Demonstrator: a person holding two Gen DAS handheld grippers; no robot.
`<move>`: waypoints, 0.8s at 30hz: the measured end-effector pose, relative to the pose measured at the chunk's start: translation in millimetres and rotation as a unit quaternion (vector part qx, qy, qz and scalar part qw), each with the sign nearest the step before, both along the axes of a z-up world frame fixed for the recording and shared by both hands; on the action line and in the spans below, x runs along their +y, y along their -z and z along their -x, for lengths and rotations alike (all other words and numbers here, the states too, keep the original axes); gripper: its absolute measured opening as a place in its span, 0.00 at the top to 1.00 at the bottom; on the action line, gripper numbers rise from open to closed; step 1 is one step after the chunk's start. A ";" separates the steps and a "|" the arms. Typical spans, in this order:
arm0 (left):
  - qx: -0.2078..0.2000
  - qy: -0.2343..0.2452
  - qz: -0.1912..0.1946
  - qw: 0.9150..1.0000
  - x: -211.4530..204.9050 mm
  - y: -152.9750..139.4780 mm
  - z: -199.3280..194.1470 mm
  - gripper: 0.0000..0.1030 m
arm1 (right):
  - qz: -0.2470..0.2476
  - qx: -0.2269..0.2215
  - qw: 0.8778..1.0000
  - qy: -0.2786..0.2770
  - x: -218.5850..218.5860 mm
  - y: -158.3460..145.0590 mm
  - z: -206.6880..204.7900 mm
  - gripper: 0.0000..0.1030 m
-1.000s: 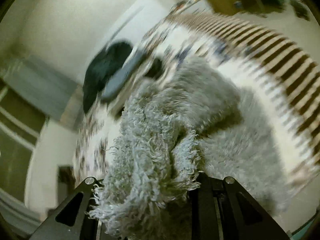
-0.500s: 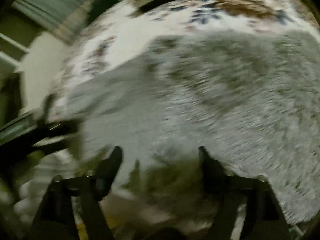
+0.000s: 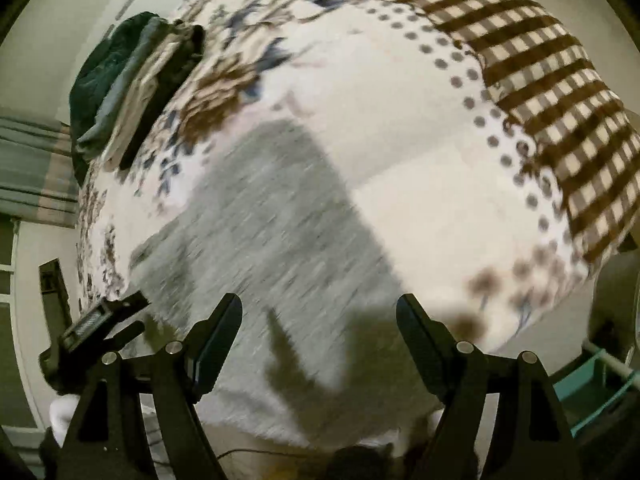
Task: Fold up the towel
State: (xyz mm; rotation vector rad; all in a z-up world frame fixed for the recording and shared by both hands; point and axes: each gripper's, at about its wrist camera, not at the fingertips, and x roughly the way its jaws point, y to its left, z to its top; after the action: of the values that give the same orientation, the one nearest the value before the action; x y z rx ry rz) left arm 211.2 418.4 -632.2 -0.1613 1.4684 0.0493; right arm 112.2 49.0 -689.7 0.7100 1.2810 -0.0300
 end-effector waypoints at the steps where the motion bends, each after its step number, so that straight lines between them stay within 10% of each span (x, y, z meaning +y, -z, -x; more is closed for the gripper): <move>1: 0.005 -0.016 -0.007 1.000 8.3 7.5 -1.4 0.12 | -0.002 -0.001 1.000 -0.005 -3.6 4.1 -7.7 0.21; 9: 0.016 -0.065 0.014 0.998 41.2 18.2 2.7 0.10 | 0.032 0.053 0.996 -0.056 11.8 56.5 -70.4 0.21; 14: -0.041 -0.078 0.062 0.994 61.5 -26.3 35.0 0.12 | 0.024 0.049 0.997 -0.050 8.3 46.9 -68.1 0.19; 18: -0.110 -0.124 0.151 0.974 109.1 -63.9 92.0 0.10 | 0.008 0.015 0.999 -0.049 10.1 10.3 -36.1 0.13; 24: -0.133 -0.288 0.125 0.940 225.1 -52.5 174.7 0.10 | -0.026 0.010 0.997 -0.074 44.4 -12.2 4.6 0.11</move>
State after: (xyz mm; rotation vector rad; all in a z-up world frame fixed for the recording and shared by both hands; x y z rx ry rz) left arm 36.5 643.5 -579.7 -0.7746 1.1114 0.3053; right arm 107.6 93.4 -677.5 0.6578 1.3554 0.1175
